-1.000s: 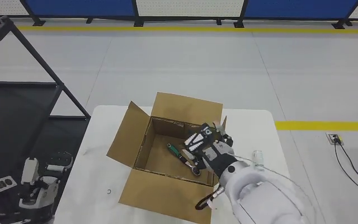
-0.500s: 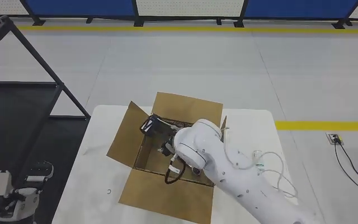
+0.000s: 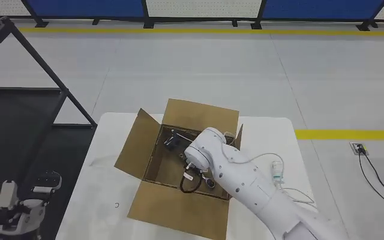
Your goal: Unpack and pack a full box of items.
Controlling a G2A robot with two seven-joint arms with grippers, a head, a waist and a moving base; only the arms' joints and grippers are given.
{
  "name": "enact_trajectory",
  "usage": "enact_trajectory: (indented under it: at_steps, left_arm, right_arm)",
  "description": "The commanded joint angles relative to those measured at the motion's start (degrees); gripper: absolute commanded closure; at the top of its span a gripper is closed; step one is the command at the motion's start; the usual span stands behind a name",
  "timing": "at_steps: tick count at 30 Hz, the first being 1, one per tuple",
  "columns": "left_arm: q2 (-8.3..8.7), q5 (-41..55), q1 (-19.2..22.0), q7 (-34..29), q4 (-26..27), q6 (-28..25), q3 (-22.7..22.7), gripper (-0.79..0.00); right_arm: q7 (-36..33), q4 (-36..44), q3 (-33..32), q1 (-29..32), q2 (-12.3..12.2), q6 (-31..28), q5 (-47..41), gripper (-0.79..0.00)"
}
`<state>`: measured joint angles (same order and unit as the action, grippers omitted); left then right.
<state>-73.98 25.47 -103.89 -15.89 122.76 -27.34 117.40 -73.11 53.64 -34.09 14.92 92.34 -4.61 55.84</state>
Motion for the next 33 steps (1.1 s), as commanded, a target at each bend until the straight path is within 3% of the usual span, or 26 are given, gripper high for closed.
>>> enact_trajectory:
  at_steps: [1,3,9,33]
  left_arm:
    - [-0.02,0.26,-0.03,-0.38,0.18,0.06,0.13,-0.785]
    - [-0.03,0.57,-0.01,-0.76,0.31,0.20,0.28,-0.785]
    - [-0.07,1.11,0.09,-1.81,0.48,0.60,0.50,-0.785]
    - [-0.46,0.66,0.95,-1.54,0.06,1.42,0.37,-0.785]
  right_arm:
    - [0.87,-2.57,0.16,-0.10,0.44,-0.24,-0.54,-0.453]
    - [1.99,-4.98,0.23,-0.28,0.94,-0.53,-1.28,-0.382]
    - [3.61,-10.72,1.17,-0.97,2.47,-1.98,-1.95,-0.354]
    - [7.25,-26.52,2.63,-4.59,8.25,-6.61,-5.16,-0.360]
